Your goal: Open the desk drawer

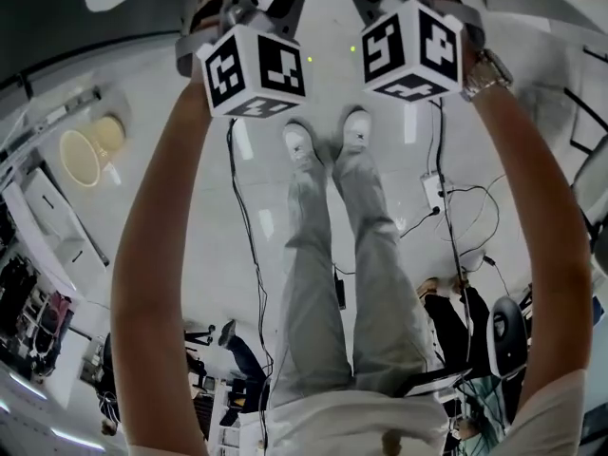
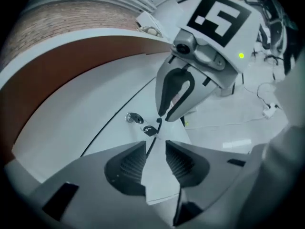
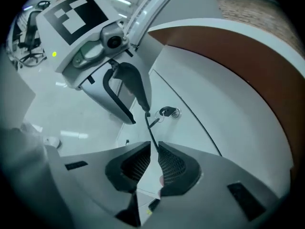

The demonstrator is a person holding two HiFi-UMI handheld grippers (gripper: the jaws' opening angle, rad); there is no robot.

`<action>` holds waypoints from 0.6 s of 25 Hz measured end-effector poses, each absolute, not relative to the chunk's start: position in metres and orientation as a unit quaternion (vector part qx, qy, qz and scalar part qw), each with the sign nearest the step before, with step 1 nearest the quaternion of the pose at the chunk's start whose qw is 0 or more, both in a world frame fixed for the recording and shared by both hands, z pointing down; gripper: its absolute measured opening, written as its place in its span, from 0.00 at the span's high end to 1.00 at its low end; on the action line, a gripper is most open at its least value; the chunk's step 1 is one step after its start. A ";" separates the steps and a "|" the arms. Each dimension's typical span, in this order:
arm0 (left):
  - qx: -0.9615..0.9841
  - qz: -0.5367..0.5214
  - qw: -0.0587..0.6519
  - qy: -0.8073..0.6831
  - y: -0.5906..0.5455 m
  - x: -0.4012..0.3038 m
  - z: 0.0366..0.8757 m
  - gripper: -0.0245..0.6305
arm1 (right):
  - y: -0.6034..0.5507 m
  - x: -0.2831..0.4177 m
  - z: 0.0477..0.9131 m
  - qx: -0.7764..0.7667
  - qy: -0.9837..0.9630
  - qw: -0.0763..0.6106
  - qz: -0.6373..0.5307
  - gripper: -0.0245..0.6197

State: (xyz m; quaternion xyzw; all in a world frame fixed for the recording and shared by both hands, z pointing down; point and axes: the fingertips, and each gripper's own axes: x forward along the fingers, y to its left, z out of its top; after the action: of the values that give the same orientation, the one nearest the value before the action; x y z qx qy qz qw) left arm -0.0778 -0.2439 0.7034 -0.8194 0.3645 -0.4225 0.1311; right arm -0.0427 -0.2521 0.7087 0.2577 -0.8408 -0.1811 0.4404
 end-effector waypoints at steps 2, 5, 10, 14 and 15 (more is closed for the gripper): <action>-0.802 -0.459 0.173 0.342 -0.251 -0.077 0.712 0.74 | -0.254 -0.046 0.717 0.235 -0.831 0.458 -0.212 0.86; -0.768 -0.519 0.221 0.302 -0.256 -0.080 0.732 0.73 | -0.258 -0.051 0.731 0.215 -0.807 0.487 -0.256 0.75; -0.736 -0.553 0.276 0.276 -0.263 -0.078 0.747 0.71 | -0.264 -0.059 0.743 0.204 -0.776 0.514 -0.304 0.75; -0.740 -0.559 0.269 0.259 -0.264 -0.070 0.753 0.68 | -0.270 -0.061 0.751 0.187 -0.758 0.529 -0.333 0.76; -0.743 -0.557 0.269 0.257 -0.264 -0.070 0.753 0.68 | -0.272 -0.061 0.751 0.188 -0.755 0.528 -0.340 0.78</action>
State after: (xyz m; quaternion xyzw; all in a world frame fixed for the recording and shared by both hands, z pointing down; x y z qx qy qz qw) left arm -0.0700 -0.2635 0.7531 -0.7425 0.2569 -0.5573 0.2686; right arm -0.0612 -0.2718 0.7507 0.1876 -0.7552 -0.3400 0.5281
